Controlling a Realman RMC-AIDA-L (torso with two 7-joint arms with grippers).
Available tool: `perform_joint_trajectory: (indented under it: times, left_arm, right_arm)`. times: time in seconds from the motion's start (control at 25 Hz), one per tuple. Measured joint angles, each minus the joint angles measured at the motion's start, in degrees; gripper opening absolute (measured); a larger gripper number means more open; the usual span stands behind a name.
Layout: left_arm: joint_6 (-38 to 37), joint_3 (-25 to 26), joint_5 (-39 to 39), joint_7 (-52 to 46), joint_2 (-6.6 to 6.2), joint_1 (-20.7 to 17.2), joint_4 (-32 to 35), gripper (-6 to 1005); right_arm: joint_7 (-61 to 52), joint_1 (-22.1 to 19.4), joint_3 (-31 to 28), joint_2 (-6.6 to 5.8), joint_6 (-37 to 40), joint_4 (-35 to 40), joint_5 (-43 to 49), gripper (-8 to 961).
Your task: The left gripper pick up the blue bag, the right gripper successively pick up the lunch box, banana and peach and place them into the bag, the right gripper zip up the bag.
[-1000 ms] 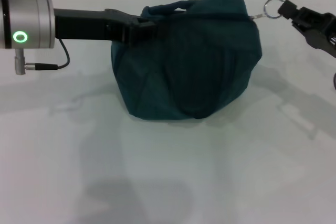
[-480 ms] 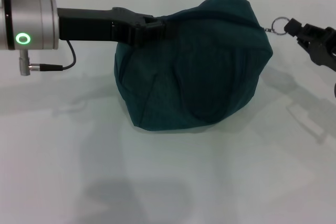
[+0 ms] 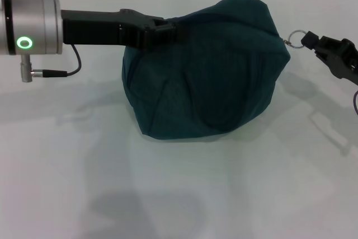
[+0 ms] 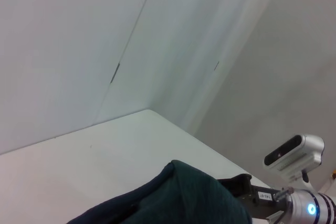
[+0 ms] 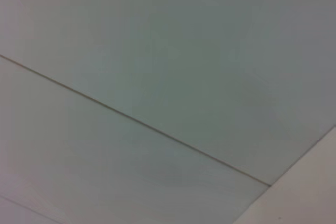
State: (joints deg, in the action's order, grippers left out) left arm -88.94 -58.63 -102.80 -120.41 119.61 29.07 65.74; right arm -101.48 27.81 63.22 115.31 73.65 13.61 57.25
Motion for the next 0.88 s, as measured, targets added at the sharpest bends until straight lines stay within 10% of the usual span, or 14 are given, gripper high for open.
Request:
perform_joint_trajectory:
  times: [0.6, 0.88]
  left_arm:
    - [0.6, -0.6, 2.4, 2.9, 0.00, 0.9, -5.0, 95]
    - [4.1, -0.1, 3.3, 7.0, -0.21, 2.5, -10.9, 127]
  right_arm:
    - [1.4, -0.1, 1.1, -0.06, 0.2, 0.2, 0.2, 98]
    - [1.4, -2.6, 0.8, -0.90, 1.6, 2.3, -0.2, 368]
